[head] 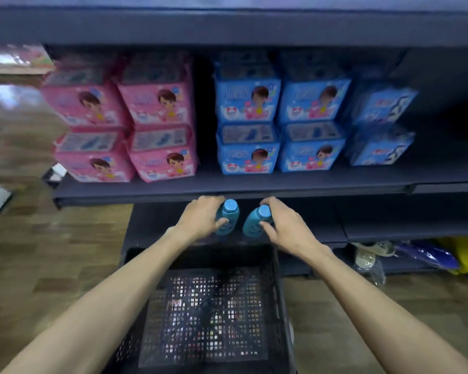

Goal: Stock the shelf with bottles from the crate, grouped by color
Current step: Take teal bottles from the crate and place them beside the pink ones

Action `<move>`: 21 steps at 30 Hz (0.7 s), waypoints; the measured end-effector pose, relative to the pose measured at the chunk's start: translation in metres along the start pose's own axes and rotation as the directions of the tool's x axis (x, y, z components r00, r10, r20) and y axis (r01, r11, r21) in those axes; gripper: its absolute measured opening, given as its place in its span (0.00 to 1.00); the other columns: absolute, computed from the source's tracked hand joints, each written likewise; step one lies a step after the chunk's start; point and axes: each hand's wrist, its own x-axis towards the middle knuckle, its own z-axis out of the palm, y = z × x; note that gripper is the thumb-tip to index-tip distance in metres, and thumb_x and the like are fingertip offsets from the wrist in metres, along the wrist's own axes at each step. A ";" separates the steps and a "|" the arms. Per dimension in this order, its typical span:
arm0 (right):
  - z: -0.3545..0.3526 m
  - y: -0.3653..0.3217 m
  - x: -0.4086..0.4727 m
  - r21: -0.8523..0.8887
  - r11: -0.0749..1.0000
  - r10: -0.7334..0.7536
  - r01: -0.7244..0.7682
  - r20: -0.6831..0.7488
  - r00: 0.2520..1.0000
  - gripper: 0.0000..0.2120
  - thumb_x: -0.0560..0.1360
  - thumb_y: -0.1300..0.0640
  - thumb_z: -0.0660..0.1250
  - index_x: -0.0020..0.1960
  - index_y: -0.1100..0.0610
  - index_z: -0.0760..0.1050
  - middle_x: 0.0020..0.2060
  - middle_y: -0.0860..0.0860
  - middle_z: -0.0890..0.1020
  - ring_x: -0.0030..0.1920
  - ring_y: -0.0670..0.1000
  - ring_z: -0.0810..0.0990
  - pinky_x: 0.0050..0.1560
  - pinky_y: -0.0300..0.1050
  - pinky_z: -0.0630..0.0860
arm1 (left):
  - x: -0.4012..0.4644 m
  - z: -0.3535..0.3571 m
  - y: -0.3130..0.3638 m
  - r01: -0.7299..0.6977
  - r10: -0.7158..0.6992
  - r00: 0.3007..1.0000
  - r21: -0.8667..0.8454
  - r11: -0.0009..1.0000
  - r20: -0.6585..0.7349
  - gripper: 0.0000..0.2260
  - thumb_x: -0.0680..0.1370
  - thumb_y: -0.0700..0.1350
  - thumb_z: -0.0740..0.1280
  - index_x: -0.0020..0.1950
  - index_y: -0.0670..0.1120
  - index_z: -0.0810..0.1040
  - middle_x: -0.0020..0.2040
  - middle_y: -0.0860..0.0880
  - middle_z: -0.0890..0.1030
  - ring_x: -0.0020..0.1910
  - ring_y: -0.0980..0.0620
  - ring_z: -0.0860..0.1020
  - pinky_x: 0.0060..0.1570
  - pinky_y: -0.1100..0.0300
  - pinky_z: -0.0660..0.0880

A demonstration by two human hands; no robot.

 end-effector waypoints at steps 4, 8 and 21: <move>-0.052 -0.023 0.002 -0.012 0.997 -0.079 0.078 -0.072 0.994 0.17 0.78 0.51 0.66 0.62 0.50 0.64 0.56 0.49 0.78 0.52 0.52 0.77 0.50 0.49 0.74 | 0.002 -0.057 0.011 -0.091 0.093 0.994 0.036 0.995 -0.060 0.13 0.74 0.52 0.71 0.54 0.48 0.75 0.48 0.50 0.81 0.48 0.46 0.78 0.45 0.52 0.74; -0.095 -0.046 0.004 -0.052 0.985 -0.169 0.164 -0.110 0.979 0.18 0.79 0.49 0.64 0.66 0.51 0.64 0.58 0.50 0.78 0.57 0.52 0.77 0.55 0.49 0.73 | 0.001 -0.103 0.028 -0.186 0.191 0.978 0.061 0.981 -0.090 0.11 0.74 0.52 0.70 0.50 0.48 0.74 0.42 0.53 0.78 0.43 0.48 0.78 0.40 0.53 0.73; -0.231 -0.109 -0.011 -0.162 0.945 -0.316 0.282 -0.244 0.917 0.14 0.80 0.53 0.64 0.64 0.50 0.65 0.40 0.38 0.74 0.38 0.36 0.74 0.38 0.35 0.65 | 0.003 -0.255 0.075 -0.329 0.335 0.937 0.078 0.941 -0.102 0.15 0.73 0.56 0.70 0.48 0.46 0.74 0.43 0.51 0.80 0.43 0.50 0.77 0.45 0.49 0.75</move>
